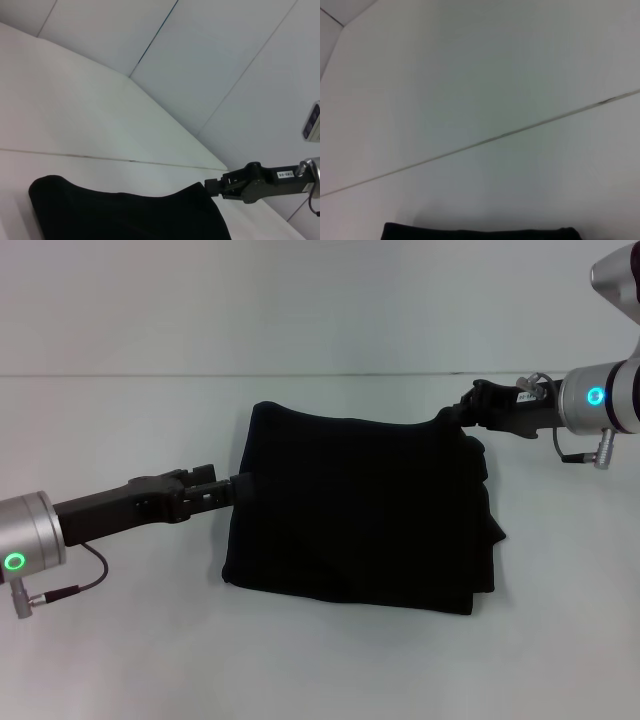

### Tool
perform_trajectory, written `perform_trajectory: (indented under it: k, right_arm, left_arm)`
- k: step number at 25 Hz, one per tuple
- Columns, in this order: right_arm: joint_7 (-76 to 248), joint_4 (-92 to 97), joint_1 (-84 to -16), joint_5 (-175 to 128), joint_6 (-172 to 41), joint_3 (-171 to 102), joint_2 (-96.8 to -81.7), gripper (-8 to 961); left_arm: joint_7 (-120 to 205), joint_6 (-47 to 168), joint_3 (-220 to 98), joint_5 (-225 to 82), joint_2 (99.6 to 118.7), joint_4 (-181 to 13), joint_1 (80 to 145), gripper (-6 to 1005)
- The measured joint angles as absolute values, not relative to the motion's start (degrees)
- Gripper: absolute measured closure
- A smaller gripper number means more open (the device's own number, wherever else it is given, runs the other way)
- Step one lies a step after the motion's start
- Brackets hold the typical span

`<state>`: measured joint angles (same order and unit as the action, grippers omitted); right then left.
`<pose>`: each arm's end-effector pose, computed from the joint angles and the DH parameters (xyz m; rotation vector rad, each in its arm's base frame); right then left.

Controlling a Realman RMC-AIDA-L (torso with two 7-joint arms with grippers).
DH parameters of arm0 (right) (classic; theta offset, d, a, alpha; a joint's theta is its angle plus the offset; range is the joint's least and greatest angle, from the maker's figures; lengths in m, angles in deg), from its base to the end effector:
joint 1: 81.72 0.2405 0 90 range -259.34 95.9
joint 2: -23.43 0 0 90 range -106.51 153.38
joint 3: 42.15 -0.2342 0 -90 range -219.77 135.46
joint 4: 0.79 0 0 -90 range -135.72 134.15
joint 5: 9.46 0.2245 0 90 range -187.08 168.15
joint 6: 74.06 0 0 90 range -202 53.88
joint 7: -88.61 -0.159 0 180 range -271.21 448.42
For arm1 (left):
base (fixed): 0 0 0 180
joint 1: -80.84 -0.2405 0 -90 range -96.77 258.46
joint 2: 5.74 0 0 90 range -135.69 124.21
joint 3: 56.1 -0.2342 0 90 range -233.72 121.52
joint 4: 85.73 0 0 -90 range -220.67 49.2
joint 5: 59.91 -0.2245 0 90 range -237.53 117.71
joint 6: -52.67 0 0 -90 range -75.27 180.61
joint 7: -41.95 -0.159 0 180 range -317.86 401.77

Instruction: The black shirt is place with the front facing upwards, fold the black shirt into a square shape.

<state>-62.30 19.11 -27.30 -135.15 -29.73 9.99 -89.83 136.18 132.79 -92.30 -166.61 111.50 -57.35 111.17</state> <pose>0.2184 0.4740 -0.0212 -1.9105 1.7200 0.4204 -0.2716 0.3540 0.0008 -2.3841 -1.1795 -0.8958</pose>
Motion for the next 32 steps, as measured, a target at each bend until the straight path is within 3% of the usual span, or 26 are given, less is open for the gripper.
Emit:
perform_trajectory:
  k: [7,18,32]
  right_arm:
    - [-60.9,19.1,-27.5,-135.1,-29.8,10.2,-90.00,859]
    - [-60.0,20.5,-28.0,-134.5,-29.1,9.0,-90.04,903]
    - [-57.7,22.9,-31.3,-130.3,-28.0,6.7,-89.67,892]
  left_arm:
    - [136.2,133.0,-92.2,-166.6,111.50,-57.3,111.0,65]
    - [136.3,133.0,-92.2,-166.6,111.50,-57.3,111.0,64]
    - [136.5,132.5,-91.8,-166.3,111.50,-57.3,111.3,64]
